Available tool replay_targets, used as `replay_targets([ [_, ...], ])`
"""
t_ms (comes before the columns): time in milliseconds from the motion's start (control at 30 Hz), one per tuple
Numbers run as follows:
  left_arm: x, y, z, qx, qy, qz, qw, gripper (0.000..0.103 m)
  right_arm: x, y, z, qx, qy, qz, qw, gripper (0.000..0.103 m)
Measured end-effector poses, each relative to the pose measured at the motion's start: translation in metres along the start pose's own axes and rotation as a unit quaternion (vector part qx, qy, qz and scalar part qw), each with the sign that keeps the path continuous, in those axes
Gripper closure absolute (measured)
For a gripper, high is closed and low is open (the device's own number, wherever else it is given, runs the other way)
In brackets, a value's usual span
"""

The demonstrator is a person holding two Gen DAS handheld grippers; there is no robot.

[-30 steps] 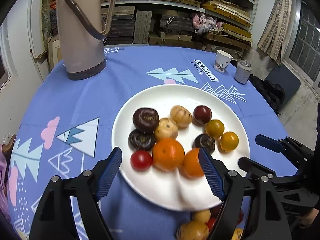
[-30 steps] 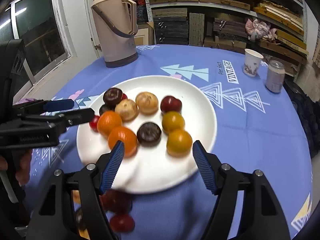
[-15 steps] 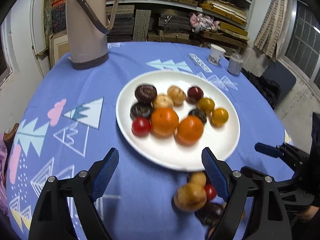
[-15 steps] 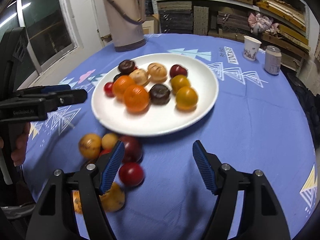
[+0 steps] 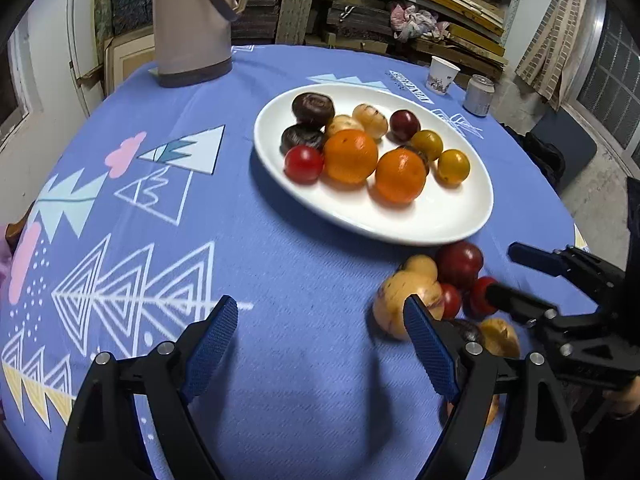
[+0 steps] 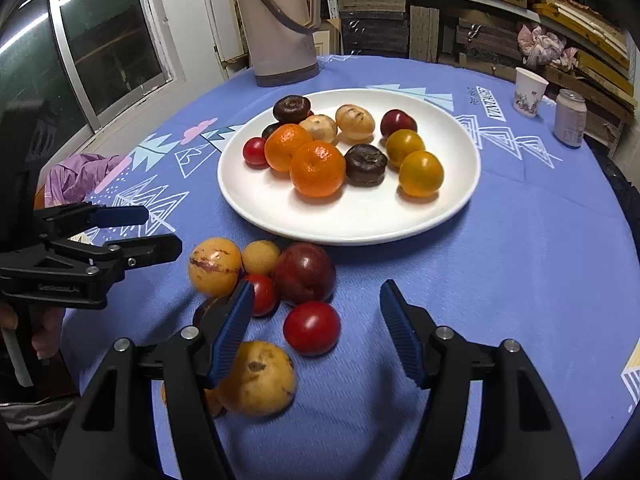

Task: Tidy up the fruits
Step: 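Withdraw both open tools from the plate toward the fruit cluster, then grasp a pale yellow stemmed fruit with the right tool while the left tool grasps a striped pepino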

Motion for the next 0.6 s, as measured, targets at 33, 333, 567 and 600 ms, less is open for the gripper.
replay_targets([
  [33, 0.000, 0.001, -0.001, 0.001, -0.001, -0.001, 1.0000, 0.018, 0.003, 0.001, 0.001, -0.001, 0.001, 0.002, 1.000, 0.039],
  [333, 0.001, 0.013, -0.005, 0.006, 0.003, -0.011, 0.9999, 0.017, 0.025, 0.036, -0.004, 0.003, -0.029, -0.003, 1.000, 0.039],
  [567, 0.000, 0.026, -0.007, 0.010, 0.002, -0.016, 0.9998, 0.016, 0.029, 0.046, -0.019, 0.028, -0.041, -0.006, 0.999, 0.039],
  [600, -0.001, 0.028, -0.008, 0.011, 0.001, -0.018, 0.9998, 0.016, 0.027, 0.047, -0.021, 0.031, -0.038, -0.010, 0.999, 0.039],
])
Point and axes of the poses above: each gripper's, at about its wrist camera, not at the fingertips, and x roughly against the way its jaws point, z to its right, y to its underside, the point moved 2 cm from there along -x, roughly the way its jaws point, and after that the axes turned 5 degrees about y, right-handed, at the moved point
